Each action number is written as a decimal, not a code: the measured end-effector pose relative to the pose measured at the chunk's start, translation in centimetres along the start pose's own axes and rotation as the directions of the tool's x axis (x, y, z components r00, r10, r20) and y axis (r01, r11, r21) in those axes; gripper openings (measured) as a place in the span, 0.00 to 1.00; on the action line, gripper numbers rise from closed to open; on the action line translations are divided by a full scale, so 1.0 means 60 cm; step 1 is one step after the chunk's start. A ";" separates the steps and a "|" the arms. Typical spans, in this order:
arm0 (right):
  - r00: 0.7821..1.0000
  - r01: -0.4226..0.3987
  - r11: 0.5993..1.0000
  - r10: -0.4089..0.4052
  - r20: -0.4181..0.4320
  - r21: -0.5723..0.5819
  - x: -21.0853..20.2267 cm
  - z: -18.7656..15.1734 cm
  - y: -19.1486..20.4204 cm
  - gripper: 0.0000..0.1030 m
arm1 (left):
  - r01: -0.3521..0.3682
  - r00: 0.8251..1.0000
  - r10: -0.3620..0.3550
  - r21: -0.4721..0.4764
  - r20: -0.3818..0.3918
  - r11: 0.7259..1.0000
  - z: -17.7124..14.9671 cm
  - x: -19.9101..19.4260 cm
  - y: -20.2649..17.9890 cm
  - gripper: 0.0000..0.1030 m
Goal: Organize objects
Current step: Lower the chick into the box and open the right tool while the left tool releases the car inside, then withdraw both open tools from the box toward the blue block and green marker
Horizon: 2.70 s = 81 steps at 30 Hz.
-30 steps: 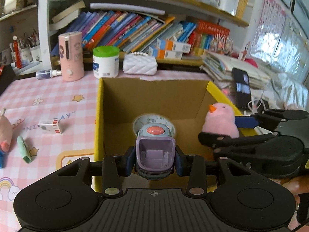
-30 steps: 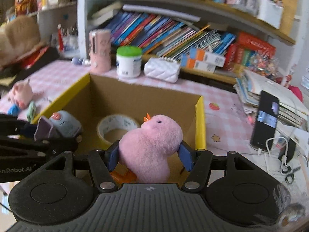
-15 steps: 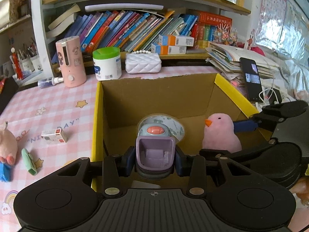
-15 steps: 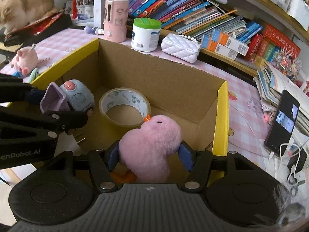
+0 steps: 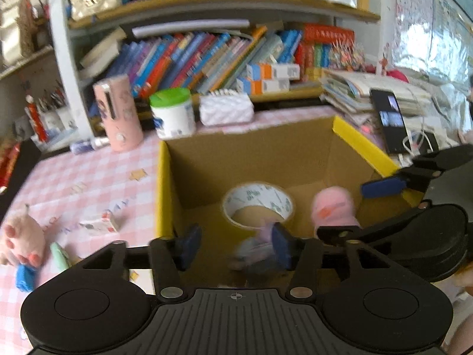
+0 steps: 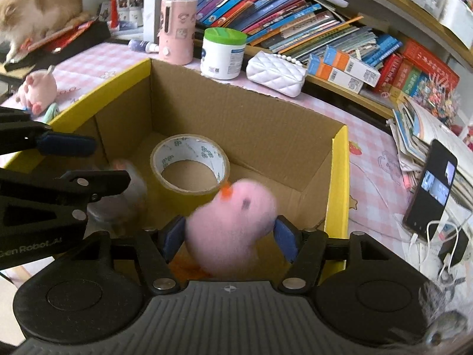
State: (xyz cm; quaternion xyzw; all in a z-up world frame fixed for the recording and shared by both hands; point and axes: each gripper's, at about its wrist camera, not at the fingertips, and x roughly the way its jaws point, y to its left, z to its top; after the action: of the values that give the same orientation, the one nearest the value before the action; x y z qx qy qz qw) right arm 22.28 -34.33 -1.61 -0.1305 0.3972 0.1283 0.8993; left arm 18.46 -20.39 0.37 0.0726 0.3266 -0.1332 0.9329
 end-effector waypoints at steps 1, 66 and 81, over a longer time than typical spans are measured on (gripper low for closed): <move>1.000 0.009 1.000 -0.009 0.009 0.012 -0.004 0.000 -0.001 0.68 | 0.004 1.000 -0.003 -0.011 0.022 1.000 0.002 -0.009 0.003 0.65; 0.996 -0.016 0.966 -0.007 0.089 0.259 -0.198 -0.085 0.470 0.80 | -0.157 0.986 0.165 -0.255 0.010 0.954 -0.287 -0.338 0.349 0.80; 0.994 -0.037 0.980 0.017 0.104 0.195 -0.176 -0.047 0.502 0.80 | -0.190 0.980 0.201 -0.311 0.003 0.931 -0.283 -0.321 0.391 0.81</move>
State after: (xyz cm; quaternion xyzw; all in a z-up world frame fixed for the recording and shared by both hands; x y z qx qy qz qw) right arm 3.42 -8.53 0.47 -0.0291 0.3634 0.1071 0.9250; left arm 0.94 9.65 0.43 -0.0444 0.3182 0.0117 0.9469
